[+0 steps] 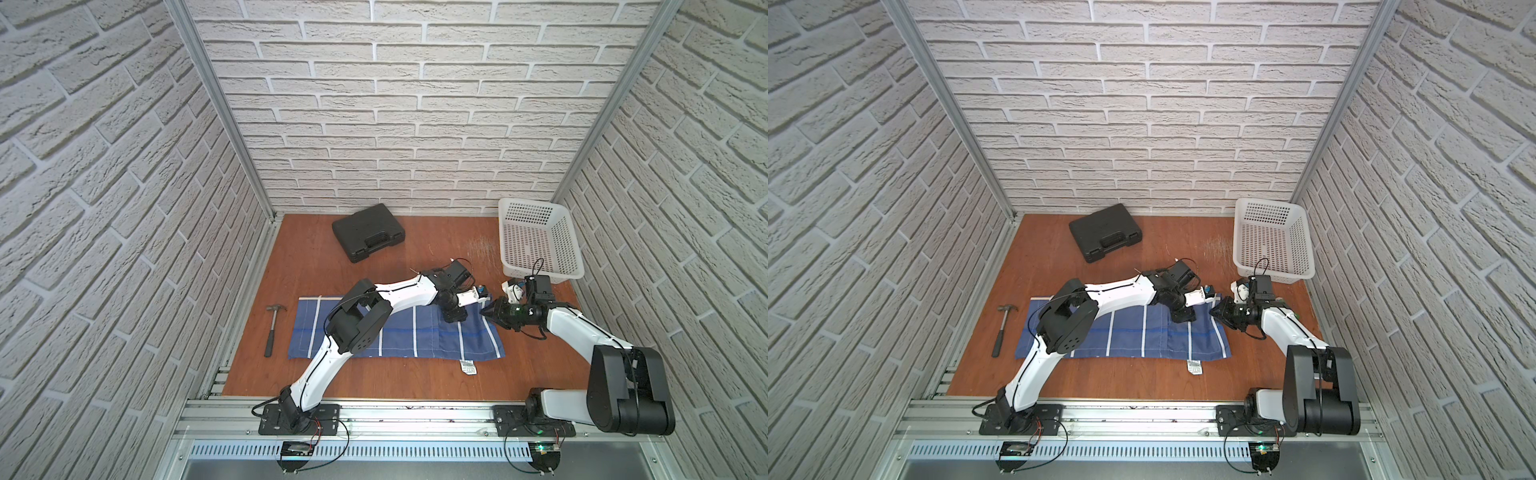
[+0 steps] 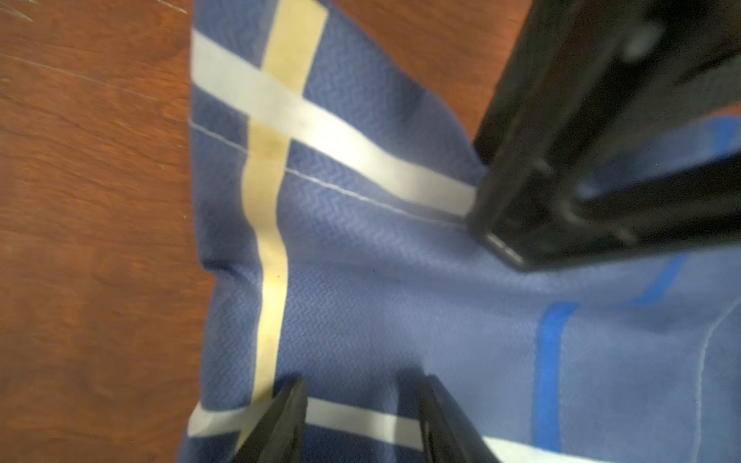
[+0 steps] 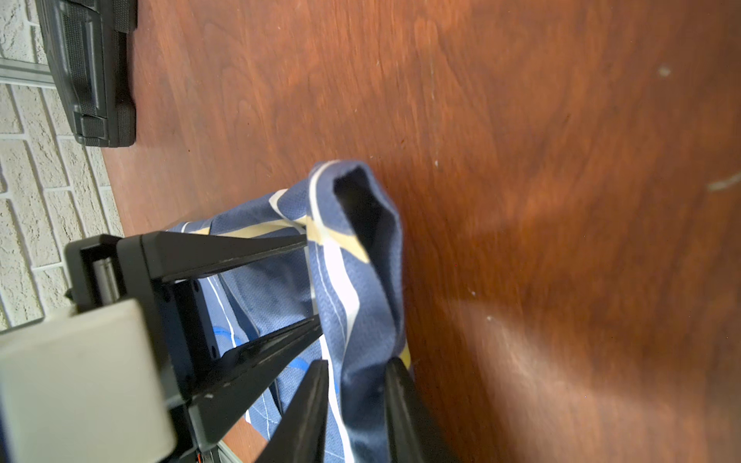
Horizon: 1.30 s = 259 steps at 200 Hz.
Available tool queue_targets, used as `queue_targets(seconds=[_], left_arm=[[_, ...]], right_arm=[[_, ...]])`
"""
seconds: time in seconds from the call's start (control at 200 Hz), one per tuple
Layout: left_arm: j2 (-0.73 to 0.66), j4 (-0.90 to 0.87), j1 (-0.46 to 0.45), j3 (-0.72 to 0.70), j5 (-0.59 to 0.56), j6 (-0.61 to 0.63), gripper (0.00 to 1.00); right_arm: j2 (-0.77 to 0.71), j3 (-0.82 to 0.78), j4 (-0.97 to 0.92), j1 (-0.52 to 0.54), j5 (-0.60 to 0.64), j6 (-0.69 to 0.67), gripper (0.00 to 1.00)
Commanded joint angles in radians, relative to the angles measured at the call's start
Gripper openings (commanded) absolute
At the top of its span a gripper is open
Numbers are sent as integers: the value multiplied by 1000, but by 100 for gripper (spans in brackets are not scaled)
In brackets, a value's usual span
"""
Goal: Roll up the pillowcase
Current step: Roll the pillowcase at the center of the board.
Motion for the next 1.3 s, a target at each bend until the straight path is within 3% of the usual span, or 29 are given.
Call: queue_targets(seconds=[0.0, 0.375, 0.825, 1.29], left_arm=[[68, -75, 23, -29, -25, -21, 49], [-6, -19, 34, -9, 1, -72, 52], [-126, 23, 74, -64, 83, -161, 57], [-287, 20, 143, -158, 132, -267, 58]], right_arm=[[-18, -20, 2, 2, -15, -9, 25], [-37, 0, 17, 57, 35, 21, 12], [-13, 50, 29, 171, 186, 134, 13], [59, 133, -3, 289, 298, 147, 14]])
